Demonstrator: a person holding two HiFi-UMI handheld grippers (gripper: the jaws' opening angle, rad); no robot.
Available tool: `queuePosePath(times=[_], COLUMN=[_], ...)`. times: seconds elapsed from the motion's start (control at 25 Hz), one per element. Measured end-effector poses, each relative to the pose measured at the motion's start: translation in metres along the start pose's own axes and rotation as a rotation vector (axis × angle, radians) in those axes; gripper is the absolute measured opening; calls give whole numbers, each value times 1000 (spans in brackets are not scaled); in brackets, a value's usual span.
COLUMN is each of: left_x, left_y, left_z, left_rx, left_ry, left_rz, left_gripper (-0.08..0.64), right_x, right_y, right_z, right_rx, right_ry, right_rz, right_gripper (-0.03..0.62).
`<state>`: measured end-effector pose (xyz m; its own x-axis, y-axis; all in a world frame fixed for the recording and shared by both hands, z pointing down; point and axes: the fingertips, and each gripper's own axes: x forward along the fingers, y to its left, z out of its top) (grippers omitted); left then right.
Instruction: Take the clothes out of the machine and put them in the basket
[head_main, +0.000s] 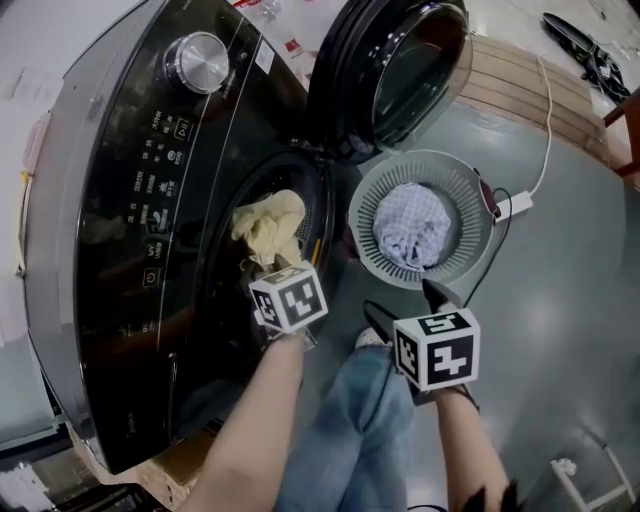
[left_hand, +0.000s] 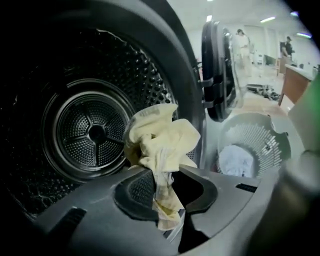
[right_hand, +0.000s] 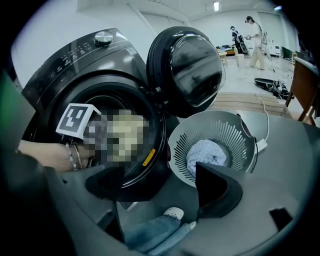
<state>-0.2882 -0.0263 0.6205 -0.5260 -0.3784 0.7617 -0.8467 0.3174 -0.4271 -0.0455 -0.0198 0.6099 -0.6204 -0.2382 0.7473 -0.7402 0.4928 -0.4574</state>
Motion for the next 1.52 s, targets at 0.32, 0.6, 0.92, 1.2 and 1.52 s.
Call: queuePosePath(times=[0.32,0.6,0.92,1.2,1.52], left_x=[-47,-104,-173,-221,-274], left_y=[-12,-22,-33,-34,-45], left_z=[11,38,73,94,117], left_rx=[-27,-52,-92,-81,7], left_ry=[-45,-90,-114,-130,-191], left_rz=[-82,-151,-254,-315,-409], left_gripper=[84,84,84,84,84], right_x=[-29,-77,-139,-185,-221], right_y=[-4,-4,4,7,20], right_z=[0,7,35,45,58], right_rx=[-12,-8,10,38,65], right_ry=[-1,10,-31,-33,-72], right_rz=[-39,-81,-122,-154,-166], right_gripper=[434,433,433,432,430])
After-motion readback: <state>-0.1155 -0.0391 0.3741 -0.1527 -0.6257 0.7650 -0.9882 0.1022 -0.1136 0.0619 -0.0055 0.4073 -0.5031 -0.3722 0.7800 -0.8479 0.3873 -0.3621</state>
